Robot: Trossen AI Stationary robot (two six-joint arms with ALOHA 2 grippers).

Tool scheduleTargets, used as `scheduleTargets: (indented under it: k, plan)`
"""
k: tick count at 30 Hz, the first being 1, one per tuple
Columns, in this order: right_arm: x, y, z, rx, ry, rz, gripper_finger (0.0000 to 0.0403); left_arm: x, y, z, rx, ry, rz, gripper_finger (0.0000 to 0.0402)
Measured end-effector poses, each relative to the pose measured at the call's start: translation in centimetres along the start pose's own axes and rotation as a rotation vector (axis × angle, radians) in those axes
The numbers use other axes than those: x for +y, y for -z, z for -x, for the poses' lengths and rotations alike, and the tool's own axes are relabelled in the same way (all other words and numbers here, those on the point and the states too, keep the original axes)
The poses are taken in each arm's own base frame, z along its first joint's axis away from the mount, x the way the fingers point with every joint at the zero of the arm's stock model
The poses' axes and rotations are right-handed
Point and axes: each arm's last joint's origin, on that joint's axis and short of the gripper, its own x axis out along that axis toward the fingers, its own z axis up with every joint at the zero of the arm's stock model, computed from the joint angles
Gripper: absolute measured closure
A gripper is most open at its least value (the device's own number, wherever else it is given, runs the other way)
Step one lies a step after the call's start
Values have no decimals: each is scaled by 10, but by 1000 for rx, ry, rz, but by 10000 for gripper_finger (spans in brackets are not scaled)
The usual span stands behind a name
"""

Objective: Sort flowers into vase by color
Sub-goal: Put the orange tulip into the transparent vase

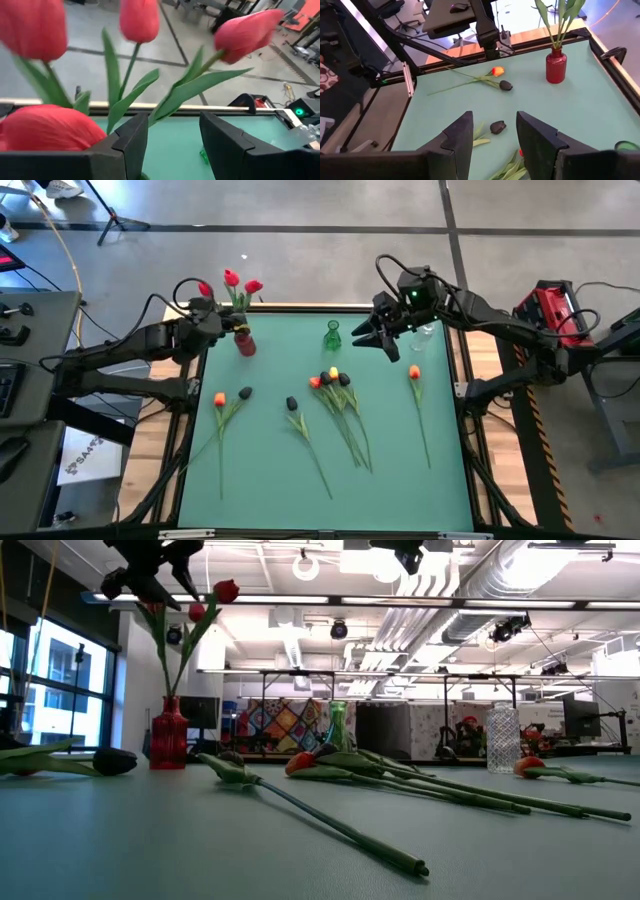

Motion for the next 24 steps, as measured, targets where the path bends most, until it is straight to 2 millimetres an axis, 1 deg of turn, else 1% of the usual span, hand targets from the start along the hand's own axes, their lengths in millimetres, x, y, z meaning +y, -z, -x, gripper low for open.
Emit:
scheduleTargets:
  k: [5, 10, 13, 21, 24]
  plan:
    - [0, 1, 0, 10, -2, -12, 265, 2, 2, 0, 61, 16, -10, 234]
    - [0, 1, -1, 14, -1, -4, 265, -5, -13, 8, 34, 59, -56, 234]
    - [0, 2, -1, 15, -1, 0, 265, -7, -18, 11, 23, 69, -77, 234]
    - [0, 2, -1, 15, -1, 3, 265, -8, -18, 12, 45, 93, -78, 234]
    - [0, 2, -1, 19, -1, 1, 265, -9, -19, 16, 52, 112, -96, 234]
